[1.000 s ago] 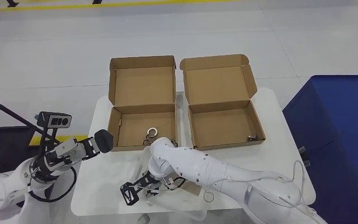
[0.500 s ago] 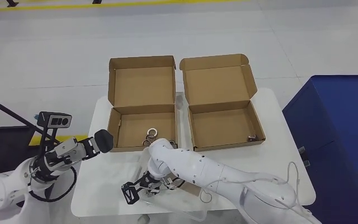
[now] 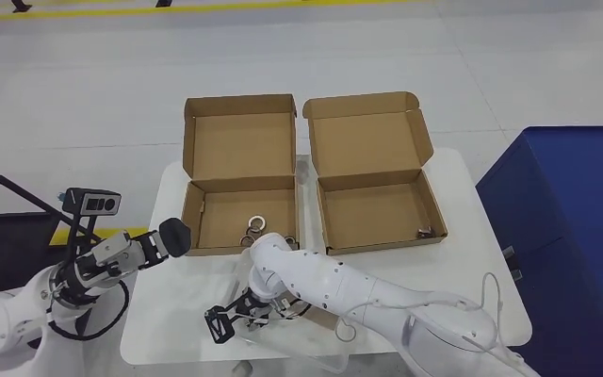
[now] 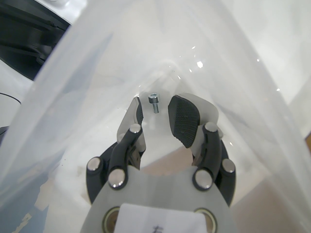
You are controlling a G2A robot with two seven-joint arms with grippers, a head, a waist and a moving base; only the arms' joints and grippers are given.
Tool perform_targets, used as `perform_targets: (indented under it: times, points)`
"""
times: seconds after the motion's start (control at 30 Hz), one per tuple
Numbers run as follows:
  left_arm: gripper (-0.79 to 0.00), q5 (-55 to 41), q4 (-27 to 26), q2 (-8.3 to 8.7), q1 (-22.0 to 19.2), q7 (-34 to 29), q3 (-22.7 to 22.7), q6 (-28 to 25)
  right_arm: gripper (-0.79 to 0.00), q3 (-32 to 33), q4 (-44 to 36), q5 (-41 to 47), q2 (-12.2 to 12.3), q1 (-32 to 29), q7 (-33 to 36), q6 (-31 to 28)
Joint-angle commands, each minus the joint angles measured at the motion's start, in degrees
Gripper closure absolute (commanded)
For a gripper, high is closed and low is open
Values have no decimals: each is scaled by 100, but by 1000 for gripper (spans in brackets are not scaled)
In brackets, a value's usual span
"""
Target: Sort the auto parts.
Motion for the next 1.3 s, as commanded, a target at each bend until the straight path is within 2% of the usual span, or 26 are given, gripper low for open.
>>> perform_targets:
  times: [0.0,0.23,0.7,0.83,1.03,1.27]
  points:
    - [-785,-1,0,0,0,0,0,0,0,0,-7,-21,5,-5,1,0]
    - [-785,-1,0,0,0,0,0,0,0,0,-306,114,92,-28,1,0]
    - [-785,-1,0,0,0,0,0,0,0,0,-920,673,640,239,-13,0]
    - [-785,-1,0,0,0,0,0,0,0,0,-1173,1135,914,427,-292,0]
    - [-785,-1,0,0,0,0,0,0,0,0,-1639,2126,1591,609,-986,0]
    - [-785,-1,0,0,0,0,0,0,0,0,-1639,2126,1591,609,-986,0]
